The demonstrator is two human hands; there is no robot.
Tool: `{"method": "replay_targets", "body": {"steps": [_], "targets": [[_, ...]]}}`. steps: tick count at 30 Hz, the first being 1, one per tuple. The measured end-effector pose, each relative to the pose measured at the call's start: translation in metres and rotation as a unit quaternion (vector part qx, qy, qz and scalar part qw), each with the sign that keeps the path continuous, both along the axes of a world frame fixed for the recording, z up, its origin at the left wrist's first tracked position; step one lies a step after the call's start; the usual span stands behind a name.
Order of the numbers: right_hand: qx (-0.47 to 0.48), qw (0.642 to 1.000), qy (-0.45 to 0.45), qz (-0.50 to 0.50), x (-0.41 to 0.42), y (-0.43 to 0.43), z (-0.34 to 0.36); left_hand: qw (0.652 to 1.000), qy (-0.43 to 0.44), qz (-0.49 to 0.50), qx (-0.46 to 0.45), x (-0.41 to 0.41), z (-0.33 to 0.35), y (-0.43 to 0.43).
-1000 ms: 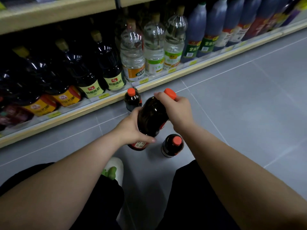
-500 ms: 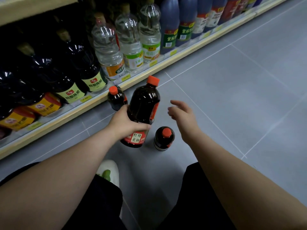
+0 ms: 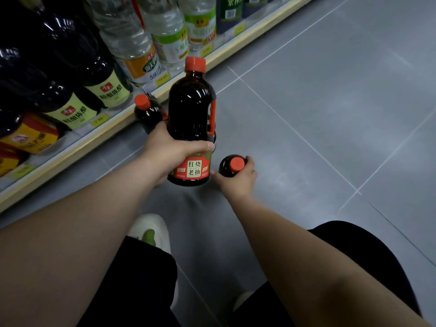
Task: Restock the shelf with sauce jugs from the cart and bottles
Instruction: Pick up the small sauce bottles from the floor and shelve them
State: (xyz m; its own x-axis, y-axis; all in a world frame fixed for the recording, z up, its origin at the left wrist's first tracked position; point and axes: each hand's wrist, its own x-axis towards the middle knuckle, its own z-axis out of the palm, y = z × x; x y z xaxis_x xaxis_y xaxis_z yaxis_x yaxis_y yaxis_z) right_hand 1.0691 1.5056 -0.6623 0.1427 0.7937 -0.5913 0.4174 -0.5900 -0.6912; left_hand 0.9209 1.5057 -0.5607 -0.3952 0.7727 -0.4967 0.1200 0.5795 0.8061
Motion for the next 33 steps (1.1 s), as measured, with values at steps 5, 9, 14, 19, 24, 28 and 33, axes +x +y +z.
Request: {"method": "replay_targets", "body": {"steps": [5,9,14,19,24,28,33], "targets": [[0.038,0.998,-0.019,-0.041,-0.001,0.014,-0.007,1.000,-0.001,-0.006,-0.008,-0.007,-0.001,-0.003],[0.031,0.999,-0.041,-0.004,0.001,0.023,0.001,1.000,0.001,-0.004,-0.019,-0.014,-0.003,-0.006],[0.065,0.995,-0.045,0.057,0.005,0.036,0.033,1.000,-0.005,0.016,-0.009,-0.020,0.009,0.003],[0.099,0.991,-0.018,0.083,0.004,0.049,0.103,0.998,-0.026,0.058,-0.005,-0.019,0.043,0.011],[0.102,0.992,0.034,0.067,-0.008,0.051,0.209,0.996,-0.057,0.067,-0.016,-0.022,0.123,0.005],[0.083,0.989,0.101,0.064,-0.015,0.042,0.317,0.994,-0.077,0.074,-0.023,-0.032,0.218,-0.010],[0.080,0.982,0.158,0.064,-0.019,0.026,0.446,0.992,-0.084,0.094,0.015,-0.035,0.343,-0.037]]}}
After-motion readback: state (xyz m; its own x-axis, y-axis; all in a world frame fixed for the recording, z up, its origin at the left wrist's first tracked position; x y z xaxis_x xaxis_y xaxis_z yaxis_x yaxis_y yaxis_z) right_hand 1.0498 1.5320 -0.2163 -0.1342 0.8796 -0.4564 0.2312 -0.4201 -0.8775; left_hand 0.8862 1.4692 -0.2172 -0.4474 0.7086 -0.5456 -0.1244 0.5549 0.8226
